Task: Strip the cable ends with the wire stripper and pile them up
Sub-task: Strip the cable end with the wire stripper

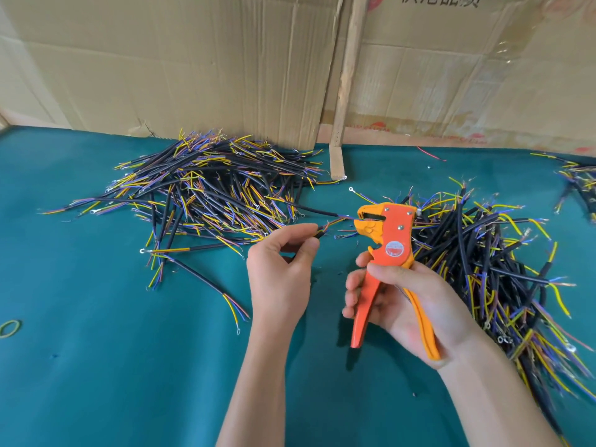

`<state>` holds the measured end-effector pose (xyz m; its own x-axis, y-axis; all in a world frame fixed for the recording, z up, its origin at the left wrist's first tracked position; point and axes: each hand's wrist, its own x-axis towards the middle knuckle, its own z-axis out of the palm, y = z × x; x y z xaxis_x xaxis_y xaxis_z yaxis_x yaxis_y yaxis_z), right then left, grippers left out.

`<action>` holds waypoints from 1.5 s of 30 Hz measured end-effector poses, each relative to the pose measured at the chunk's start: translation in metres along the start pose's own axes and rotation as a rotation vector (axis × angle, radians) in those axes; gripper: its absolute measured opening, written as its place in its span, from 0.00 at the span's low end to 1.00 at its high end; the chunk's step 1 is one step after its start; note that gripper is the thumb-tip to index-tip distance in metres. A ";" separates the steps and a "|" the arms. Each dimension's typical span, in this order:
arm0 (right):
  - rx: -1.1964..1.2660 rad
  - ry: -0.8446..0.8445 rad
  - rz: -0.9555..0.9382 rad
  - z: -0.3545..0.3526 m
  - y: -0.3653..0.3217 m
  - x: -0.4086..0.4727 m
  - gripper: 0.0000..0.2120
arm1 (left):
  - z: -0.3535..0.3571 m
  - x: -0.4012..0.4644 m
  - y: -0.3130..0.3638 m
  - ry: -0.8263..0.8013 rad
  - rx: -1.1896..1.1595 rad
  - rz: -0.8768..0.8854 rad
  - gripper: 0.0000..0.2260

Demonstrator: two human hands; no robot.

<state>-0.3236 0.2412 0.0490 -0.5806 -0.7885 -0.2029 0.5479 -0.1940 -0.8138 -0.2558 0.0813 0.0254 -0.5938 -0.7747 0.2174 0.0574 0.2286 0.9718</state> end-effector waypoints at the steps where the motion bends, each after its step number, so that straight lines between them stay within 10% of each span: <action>1: -0.008 -0.018 0.019 -0.001 0.000 -0.001 0.22 | 0.000 0.000 0.000 0.006 0.004 -0.008 0.12; 45: -0.155 -0.021 0.162 0.005 0.001 -0.002 0.08 | 0.001 -0.005 0.003 -0.033 0.247 0.276 0.13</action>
<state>-0.3188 0.2401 0.0513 -0.4789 -0.8145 -0.3275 0.5329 0.0268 -0.8458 -0.2531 0.0867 0.0269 -0.6090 -0.6453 0.4612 0.0260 0.5649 0.8247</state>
